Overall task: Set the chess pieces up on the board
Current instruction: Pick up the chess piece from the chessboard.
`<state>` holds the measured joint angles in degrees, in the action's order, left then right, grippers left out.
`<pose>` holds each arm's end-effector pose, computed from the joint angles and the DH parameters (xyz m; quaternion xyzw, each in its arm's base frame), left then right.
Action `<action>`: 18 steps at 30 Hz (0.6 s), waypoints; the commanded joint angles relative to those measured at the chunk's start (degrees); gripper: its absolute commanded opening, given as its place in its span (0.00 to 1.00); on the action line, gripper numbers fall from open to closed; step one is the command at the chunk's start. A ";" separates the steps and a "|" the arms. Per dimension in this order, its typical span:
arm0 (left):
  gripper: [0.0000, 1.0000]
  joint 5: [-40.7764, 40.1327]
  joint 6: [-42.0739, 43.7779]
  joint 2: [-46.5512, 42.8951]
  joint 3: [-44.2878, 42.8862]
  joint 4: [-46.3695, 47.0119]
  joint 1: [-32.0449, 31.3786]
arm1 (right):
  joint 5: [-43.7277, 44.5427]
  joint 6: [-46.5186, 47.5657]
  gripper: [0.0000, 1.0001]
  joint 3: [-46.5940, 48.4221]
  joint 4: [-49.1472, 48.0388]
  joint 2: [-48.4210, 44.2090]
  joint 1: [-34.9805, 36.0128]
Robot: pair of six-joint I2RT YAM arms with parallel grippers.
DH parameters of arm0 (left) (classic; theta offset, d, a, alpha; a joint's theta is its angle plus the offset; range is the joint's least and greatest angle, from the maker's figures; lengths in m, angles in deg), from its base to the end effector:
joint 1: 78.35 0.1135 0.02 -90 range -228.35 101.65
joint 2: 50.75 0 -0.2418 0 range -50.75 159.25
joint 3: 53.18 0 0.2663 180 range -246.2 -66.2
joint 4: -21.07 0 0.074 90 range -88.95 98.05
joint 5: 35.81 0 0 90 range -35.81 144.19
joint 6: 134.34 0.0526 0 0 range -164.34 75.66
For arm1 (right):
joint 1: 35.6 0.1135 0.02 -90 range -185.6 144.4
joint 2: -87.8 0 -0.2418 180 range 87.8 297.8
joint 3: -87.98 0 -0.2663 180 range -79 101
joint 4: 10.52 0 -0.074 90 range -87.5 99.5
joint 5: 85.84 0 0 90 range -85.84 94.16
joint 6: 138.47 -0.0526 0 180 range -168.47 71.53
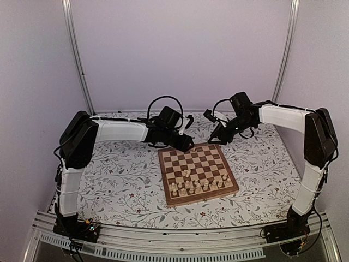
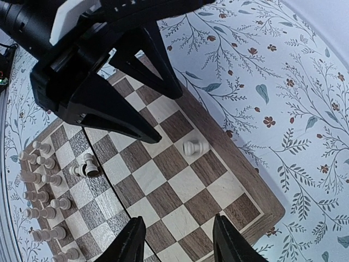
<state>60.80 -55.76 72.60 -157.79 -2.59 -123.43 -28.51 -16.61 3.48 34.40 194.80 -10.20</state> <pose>0.3476 -0.3571 0.1448 0.2867 0.8676 -0.2372 0.3299 0.3646 0.2045 0.1931 -0.5115 0.7675 0.2532 0.2919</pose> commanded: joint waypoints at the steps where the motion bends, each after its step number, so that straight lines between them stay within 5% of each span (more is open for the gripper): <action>1: 0.53 -1.19 -0.07 2.98 -4.35 -1.03 0.61 | -0.19 -1.07 0.45 -1.88 -0.80 -0.90 -0.36; 18: 0.55 0.69 -0.53 11.21 -12.35 -3.54 0.61 | -1.44 -1.18 0.46 -2.98 -1.02 0.02 -0.48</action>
<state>60.19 -55.80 82.68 -168.98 -5.12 -123.40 -29.08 -17.46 0.96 34.13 194.80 -10.46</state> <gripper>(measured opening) 0.552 0.461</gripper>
